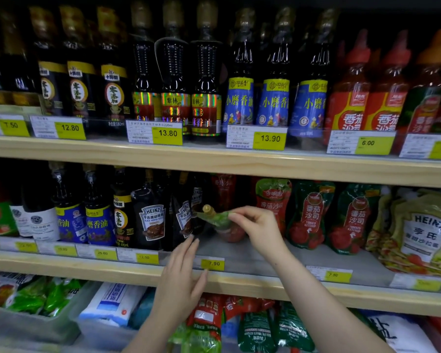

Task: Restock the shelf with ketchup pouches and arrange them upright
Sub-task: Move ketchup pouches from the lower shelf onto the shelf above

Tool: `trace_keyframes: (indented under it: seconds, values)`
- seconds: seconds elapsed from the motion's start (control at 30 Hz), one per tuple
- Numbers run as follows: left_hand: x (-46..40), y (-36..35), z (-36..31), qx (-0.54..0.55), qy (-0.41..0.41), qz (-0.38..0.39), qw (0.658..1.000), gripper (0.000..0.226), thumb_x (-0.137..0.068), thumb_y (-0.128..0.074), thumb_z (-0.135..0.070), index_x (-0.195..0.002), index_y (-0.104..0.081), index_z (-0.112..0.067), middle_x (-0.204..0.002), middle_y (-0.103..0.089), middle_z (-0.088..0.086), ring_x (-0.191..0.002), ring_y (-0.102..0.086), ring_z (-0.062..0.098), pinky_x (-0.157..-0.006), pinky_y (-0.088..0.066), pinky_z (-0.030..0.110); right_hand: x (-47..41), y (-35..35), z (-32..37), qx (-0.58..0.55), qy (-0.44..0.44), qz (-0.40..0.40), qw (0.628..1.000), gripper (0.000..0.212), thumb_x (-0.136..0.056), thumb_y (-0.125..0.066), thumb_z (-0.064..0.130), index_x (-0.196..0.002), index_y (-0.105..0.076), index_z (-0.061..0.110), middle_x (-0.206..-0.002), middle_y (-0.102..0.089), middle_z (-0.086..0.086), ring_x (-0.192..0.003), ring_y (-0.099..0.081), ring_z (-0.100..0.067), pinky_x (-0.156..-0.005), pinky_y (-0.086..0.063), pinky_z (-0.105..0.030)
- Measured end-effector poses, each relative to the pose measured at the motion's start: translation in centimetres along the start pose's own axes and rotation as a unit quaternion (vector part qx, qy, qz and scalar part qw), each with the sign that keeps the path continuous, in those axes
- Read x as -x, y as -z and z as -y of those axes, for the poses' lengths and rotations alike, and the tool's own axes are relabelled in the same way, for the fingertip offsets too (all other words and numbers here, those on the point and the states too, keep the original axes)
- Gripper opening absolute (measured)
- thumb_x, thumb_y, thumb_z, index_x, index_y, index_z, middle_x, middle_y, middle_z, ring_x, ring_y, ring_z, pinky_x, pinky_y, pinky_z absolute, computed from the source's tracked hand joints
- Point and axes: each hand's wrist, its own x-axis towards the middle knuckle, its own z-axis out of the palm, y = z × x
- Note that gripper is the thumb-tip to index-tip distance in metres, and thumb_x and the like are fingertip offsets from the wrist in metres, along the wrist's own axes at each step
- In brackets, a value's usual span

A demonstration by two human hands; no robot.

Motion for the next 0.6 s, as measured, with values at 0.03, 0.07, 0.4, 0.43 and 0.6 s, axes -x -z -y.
trace_keyframes:
  seconds: [0.03,0.07,0.4,0.43,0.6]
  values:
    - [-0.5,-0.2,-0.9,0.025,0.007,-0.004,1.0,0.067,-0.092,-0.043,-0.046,-0.148,-0.014,-0.023,-0.154,-0.015,-0.007,-0.14,-0.017,0.007,-0.108,-0.024,0.025,-0.1,-0.1,0.3,-0.01,-0.001,-0.013,1.0,0.019,-0.083,-0.067,0.012,-0.074,-0.074,0.028,-0.073,-0.073,0.011,-0.072,-0.066,-0.002,-0.065,-0.05,-0.016]
    - [-1.1,-0.5,-1.7,0.046,0.012,-0.009,0.999,0.073,-0.091,-0.045,-0.046,-0.147,0.0,-0.03,-0.155,-0.003,-0.011,-0.14,-0.008,0.002,-0.106,-0.023,0.021,-0.1,-0.3,0.6,-0.021,-0.007,-0.023,0.999,0.022,-0.082,-0.067,0.013,-0.072,-0.073,0.031,-0.072,-0.073,0.014,-0.072,-0.066,0.001,-0.065,-0.05,-0.015]
    - [-5.6,-1.8,-5.2,0.06,0.178,-0.034,0.982,0.096,-0.084,-0.059,-0.049,-0.149,0.004,-0.019,-0.138,-0.046,0.012,-0.117,-0.052,0.032,-0.084,-0.046,0.039,-2.2,-0.2,0.8,-0.153,-0.159,-0.097,0.971,0.006,-0.084,-0.065,0.024,-0.081,-0.067,0.028,-0.079,-0.073,0.009,-0.079,-0.069,-0.01,-0.064,-0.054,-0.022]
    - [-5.9,-1.9,-5.3,0.057,0.193,-0.026,0.979,0.099,-0.081,-0.062,-0.05,-0.149,0.003,-0.018,-0.135,-0.048,0.012,-0.115,-0.053,0.032,-0.083,-0.046,0.04,-2.2,-0.2,0.7,-0.158,-0.163,-0.095,0.969,0.005,-0.084,-0.065,0.024,-0.081,-0.067,0.028,-0.078,-0.073,0.009,-0.078,-0.069,-0.008,-0.062,-0.053,-0.02]
    - [-6.0,-2.0,-5.3,0.04,0.202,-0.014,0.978,0.092,-0.078,-0.066,-0.047,-0.148,-0.013,-0.018,-0.129,-0.048,0.01,-0.11,-0.056,0.031,-0.079,-0.047,0.039,-1.3,0.1,-0.3,-0.1,-0.174,-0.024,0.979,0.008,-0.083,-0.067,0.014,-0.082,-0.064,0.022,-0.081,-0.07,0.003,-0.079,-0.066,-0.009,-0.063,-0.054,-0.02]
